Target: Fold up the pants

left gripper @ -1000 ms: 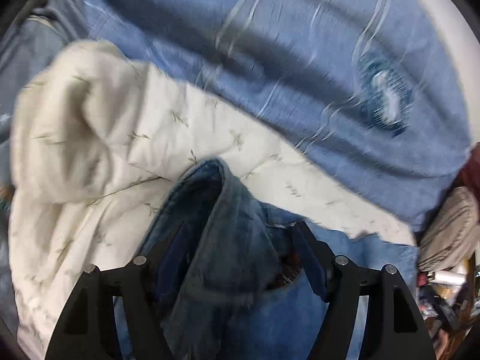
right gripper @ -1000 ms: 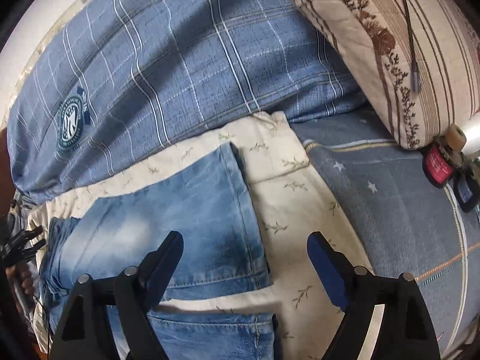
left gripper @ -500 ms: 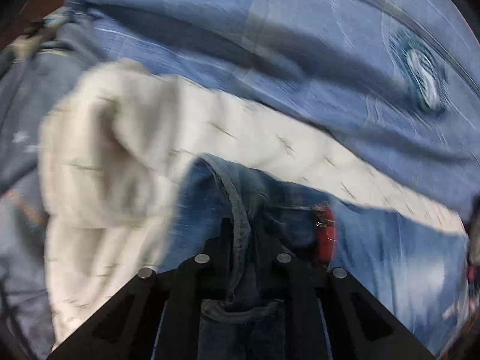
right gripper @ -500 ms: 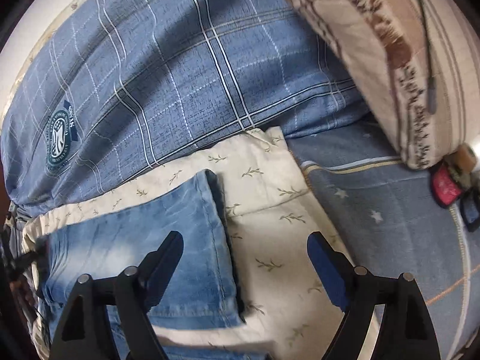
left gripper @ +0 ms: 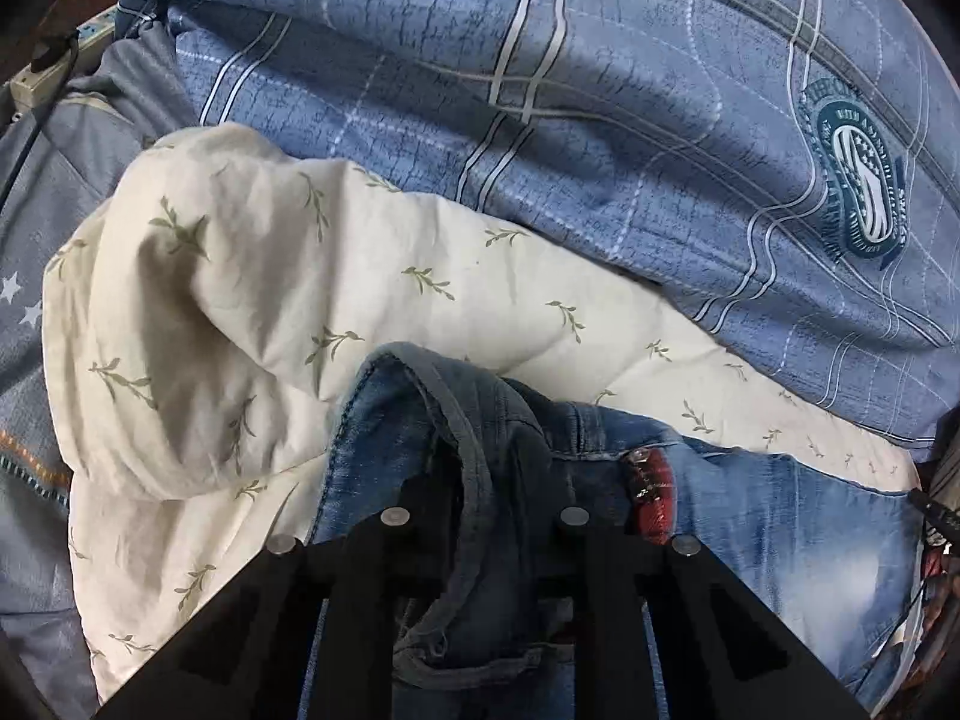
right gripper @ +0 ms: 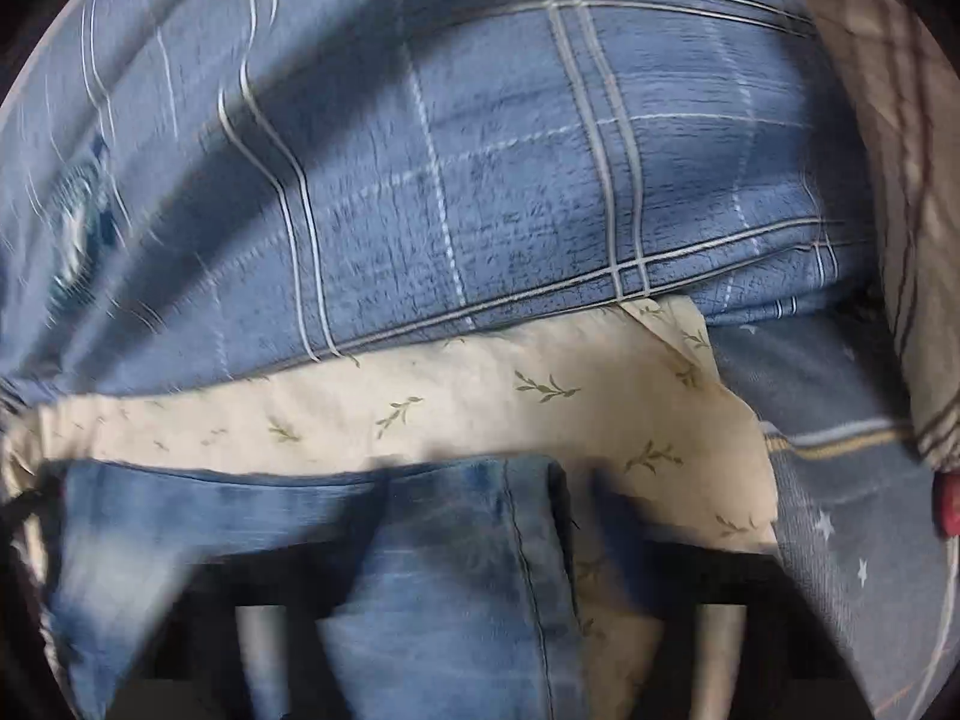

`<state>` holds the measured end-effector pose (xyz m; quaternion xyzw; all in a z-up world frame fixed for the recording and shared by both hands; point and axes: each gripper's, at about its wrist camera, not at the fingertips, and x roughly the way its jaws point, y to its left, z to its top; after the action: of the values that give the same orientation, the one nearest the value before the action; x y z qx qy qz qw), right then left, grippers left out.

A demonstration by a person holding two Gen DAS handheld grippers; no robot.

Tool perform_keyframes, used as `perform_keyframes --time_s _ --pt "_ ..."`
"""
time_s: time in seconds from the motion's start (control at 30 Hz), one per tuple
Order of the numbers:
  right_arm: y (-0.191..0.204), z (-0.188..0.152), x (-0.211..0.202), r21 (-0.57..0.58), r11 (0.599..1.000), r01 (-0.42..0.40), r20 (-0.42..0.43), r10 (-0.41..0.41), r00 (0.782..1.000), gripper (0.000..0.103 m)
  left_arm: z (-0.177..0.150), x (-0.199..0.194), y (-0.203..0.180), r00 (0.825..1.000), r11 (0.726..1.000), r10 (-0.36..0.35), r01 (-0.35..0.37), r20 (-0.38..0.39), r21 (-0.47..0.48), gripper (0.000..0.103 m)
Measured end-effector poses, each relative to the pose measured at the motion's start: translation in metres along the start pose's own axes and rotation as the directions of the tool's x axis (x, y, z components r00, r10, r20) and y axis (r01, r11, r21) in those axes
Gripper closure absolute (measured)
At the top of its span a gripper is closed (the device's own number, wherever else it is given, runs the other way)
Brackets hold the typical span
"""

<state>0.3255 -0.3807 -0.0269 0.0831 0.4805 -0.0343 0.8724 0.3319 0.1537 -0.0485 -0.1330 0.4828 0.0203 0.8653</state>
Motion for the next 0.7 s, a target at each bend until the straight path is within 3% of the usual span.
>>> perform_keyframes --time_s 0.07,0.17,0.33,0.5,0.7 --pt "0.002 -0.002 -0.002 0.000 1.000 0.014 0.013 -0.014 1.000 0.083 0.000 -0.007 -0.002 1.000 1.000 0.015 -0.015 0.024 0.005 0.089" --pt "0.004 -0.007 -0.024 -0.013 1.000 0.025 0.067 -0.024 0.997 0.083 -0.003 -0.032 -0.002 0.997 1.000 -0.005 0.005 0.075 0.002 0.089" --pt "-0.012 -0.021 -0.085 0.036 0.997 -0.071 0.189 0.063 0.980 0.083 -0.020 -0.098 0.003 0.980 0.995 -0.097 0.101 0.173 -0.011 0.089" --pt "-0.033 -0.059 -0.142 0.091 0.983 -0.160 0.257 0.132 0.957 0.083 -0.068 -0.176 0.023 0.956 0.987 -0.151 0.158 0.253 -0.010 0.089" --pt "-0.051 -0.136 -0.192 0.112 0.967 -0.227 0.277 0.189 0.942 0.083 -0.153 -0.224 0.052 0.946 0.975 -0.204 0.220 0.252 -0.036 0.089"
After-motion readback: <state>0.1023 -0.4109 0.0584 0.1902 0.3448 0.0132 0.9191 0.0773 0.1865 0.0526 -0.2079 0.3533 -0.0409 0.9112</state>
